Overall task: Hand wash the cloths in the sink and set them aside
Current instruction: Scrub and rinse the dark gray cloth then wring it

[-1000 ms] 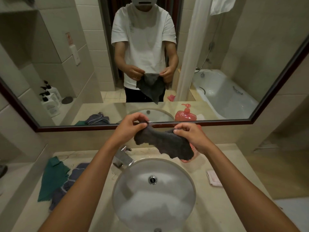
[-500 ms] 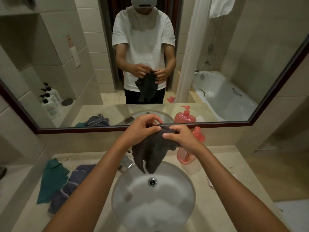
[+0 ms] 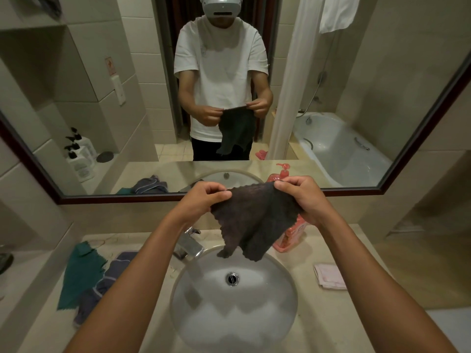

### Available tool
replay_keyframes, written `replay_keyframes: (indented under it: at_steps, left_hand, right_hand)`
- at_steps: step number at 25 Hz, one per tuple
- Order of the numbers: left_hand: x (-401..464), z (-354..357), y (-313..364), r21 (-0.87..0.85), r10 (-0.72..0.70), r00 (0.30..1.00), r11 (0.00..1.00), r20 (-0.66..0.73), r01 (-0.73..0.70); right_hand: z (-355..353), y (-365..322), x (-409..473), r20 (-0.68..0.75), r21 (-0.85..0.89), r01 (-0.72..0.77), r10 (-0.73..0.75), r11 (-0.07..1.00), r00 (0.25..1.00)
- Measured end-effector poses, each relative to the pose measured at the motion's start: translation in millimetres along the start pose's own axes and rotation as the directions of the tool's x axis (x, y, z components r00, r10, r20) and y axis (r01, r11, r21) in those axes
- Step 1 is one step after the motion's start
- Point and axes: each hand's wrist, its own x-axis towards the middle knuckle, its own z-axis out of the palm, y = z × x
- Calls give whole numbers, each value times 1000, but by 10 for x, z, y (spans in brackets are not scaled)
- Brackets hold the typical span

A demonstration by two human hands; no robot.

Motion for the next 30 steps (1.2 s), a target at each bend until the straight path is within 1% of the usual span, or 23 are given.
replay_keyframes:
  at_steps: [2,3,5,6,8,9,10,11,13,14,15,16,17,18,19,21,23,26,28,30]
  left_hand:
    - [-7,-8,4,48,20,999,999,-30,-18]
    - [-8,-7,16,93,44,997,995,-71,-37]
    - [-11,-23,47,149,82,985,987,-153,-59]
    - [-12,-53,60,163,76,984,985,-164,-49]
    - [-37,-150,76,204,33,993,979,-110,-10]
    - [-53,-198,79,223,12,997,975,-79,6]
    - [-70,-237,80,233,1,997,972,-73,16]
    - [-84,-264,82,234,0,995,972,-95,22]
    - [-104,-256,85,188,4,984,982,-181,30]
    - [-113,-218,84,111,-11,977,993,-213,35]
    - [-120,-159,79,-8,-45,972,999,-231,44]
    - [-124,-87,68,-143,-95,965,988,-245,61]
    - [-125,-8,56,-256,-160,951,962,-264,91]
    - [-125,79,40,-325,-233,927,936,-293,133]
    - [-126,172,25,-343,-295,900,922,-320,181]
    - [-142,361,2,-303,-347,875,920,-337,248]
    - [-157,532,1,-256,-338,891,930,-305,265]
    - [-185,696,29,-228,-309,913,941,-266,251]
    - [-194,740,50,-214,-277,926,951,-258,225]
    - [-207,756,69,-201,-244,939,960,-243,197]
  right_hand:
    - [-30,-2,-22,15,-12,-21,21,1000,1000]
    - [-54,-8,-38,33,-65,-26,28,998,999]
    - [-119,-6,-68,57,-238,-33,48,971,997]
    - [-152,5,-78,49,-316,-41,59,948,997]
    - [-200,30,-94,-14,-429,-57,57,902,998]
    - [-225,41,-105,-51,-456,-70,53,887,997]
    - [-255,53,-120,-66,-451,-80,56,889,996]
    - [-275,60,-137,-61,-401,-89,70,912,996]
    - [-294,90,-182,-37,-184,-121,116,975,993]
    - [-279,116,-204,-37,-39,-150,149,988,988]
    - [-233,140,-224,-43,122,-184,191,975,981]
    - [-170,172,-240,-63,278,-215,241,936,968]
    - [-87,203,-254,-83,405,-246,303,881,949]
    - [2,235,-268,-103,482,-275,365,832,925]
    - [94,253,-290,-123,498,-307,417,811,901]
    - [279,282,-328,-160,409,-356,450,840,879]
    - [445,292,-351,-178,274,-346,401,897,898]
    - [616,279,-348,-177,134,-269,290,954,941]
    - [654,257,-330,-178,112,-236,253,965,951]
    - [672,244,-320,-168,130,-229,249,965,954]
